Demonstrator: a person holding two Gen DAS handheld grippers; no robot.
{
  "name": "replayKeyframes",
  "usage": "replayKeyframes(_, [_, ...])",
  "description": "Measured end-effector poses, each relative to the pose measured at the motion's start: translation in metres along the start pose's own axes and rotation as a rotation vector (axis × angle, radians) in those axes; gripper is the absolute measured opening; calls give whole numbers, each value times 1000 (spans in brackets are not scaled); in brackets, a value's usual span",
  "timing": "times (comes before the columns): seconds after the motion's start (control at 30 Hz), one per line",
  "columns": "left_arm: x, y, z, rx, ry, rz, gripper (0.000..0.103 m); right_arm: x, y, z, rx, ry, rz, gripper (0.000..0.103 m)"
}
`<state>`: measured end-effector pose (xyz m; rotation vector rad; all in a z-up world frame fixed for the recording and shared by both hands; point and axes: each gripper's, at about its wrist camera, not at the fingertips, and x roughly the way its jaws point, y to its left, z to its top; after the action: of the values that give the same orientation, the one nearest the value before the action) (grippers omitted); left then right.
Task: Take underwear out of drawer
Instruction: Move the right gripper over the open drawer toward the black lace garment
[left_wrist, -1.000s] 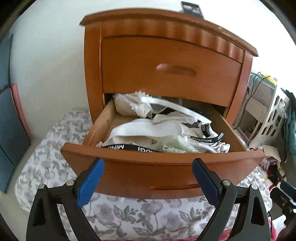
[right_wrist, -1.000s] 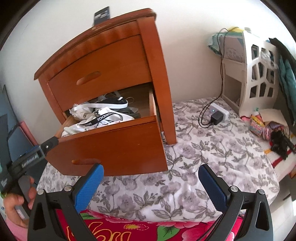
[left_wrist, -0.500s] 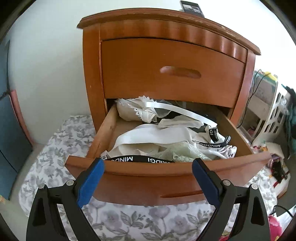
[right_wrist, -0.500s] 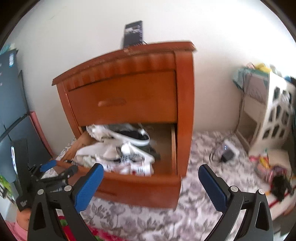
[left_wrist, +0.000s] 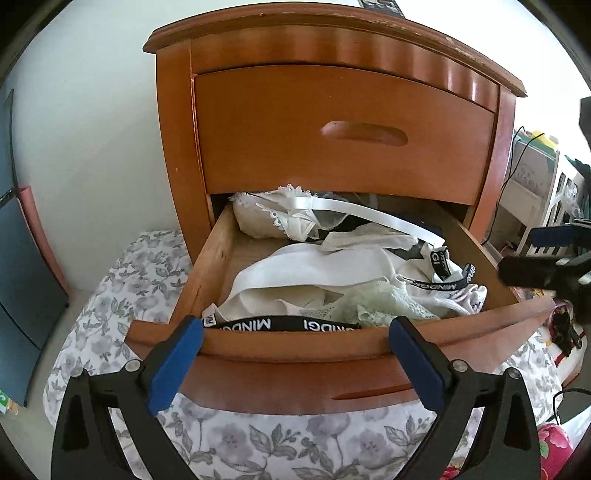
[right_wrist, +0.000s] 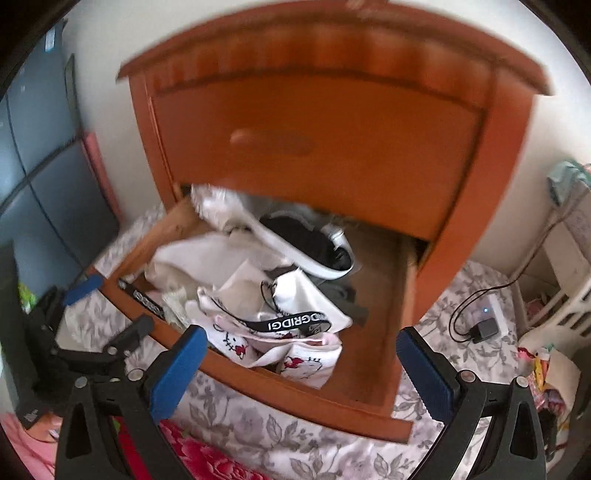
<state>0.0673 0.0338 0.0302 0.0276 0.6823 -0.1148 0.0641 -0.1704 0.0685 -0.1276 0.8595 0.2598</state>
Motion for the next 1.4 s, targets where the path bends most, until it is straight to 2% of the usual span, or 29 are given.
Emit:
replayKeyframes(0.27, [1, 4, 0, 5, -5, -6, 103, 42, 8, 4, -135, 122, -106, 103])
replayKeyframes(0.4, [1, 4, -1, 6, -6, -6, 103, 47, 5, 3, -188, 156, -166, 96])
replayKeyframes(0.47, [1, 5, -1, 6, -6, -6, 103, 51, 5, 4, -212, 171, -192, 91])
replayKeyframes(0.53, [1, 5, -1, 6, -6, -6, 103, 54, 3, 5, -229, 186, -211, 81])
replayKeyframes(0.57, [1, 5, -1, 6, -6, -6, 103, 56, 3, 5, -233, 184, -220, 80])
replayKeyframes(0.9, [1, 4, -1, 6, -6, -4, 103, 52, -5, 11, -216, 143, -194, 55])
replayKeyframes(1.0, [1, 5, 0, 7, -6, -5, 103, 42, -5, 19, -187, 112, -178, 55])
replayKeyframes(1.4, [1, 5, 0, 7, -6, -6, 103, 53, 11, 45, -180, 91, -142, 51])
